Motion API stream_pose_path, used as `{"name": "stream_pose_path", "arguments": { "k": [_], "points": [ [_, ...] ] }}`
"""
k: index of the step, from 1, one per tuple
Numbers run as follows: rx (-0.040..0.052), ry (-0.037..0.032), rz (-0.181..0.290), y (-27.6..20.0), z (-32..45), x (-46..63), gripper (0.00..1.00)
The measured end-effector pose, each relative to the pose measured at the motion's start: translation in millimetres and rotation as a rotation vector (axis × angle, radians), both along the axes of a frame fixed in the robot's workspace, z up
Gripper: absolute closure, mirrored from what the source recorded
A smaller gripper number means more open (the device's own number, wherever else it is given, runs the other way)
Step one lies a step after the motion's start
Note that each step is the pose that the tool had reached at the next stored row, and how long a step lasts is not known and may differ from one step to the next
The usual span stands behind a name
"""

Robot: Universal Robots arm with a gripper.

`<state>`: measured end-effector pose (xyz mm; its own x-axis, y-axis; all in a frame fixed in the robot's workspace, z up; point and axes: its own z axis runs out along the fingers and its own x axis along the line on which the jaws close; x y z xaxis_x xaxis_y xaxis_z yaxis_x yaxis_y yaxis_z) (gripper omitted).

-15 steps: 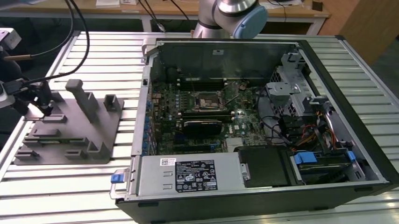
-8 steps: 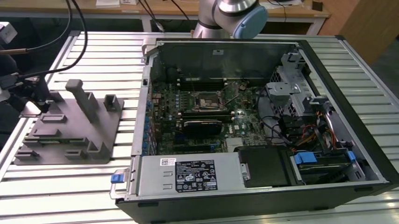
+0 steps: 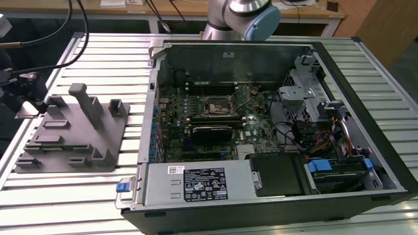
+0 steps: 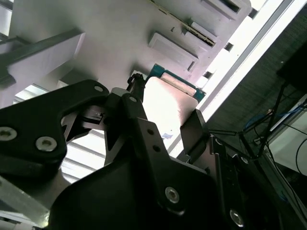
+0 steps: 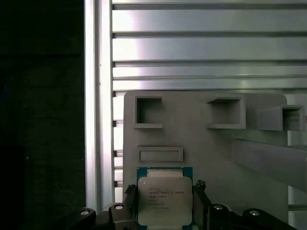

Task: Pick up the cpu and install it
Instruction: 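Pick up the cpu and move it towards the insertion slot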

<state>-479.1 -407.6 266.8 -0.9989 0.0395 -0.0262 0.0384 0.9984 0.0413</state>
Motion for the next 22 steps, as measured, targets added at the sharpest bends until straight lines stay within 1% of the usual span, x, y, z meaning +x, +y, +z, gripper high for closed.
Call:
{"name": "stream_pose_path", "arguments": {
  "k": [8,11,22],
  "points": [
    [0.0035,-0.0001,0.000,0.0,19.0,0.0,0.46],
    [0.0043,-0.0001,0.000,0.0,27.5,0.0,0.46],
    [0.0102,-0.0002,0.000,0.0,53.1,0.0,0.46]
  ]
}}
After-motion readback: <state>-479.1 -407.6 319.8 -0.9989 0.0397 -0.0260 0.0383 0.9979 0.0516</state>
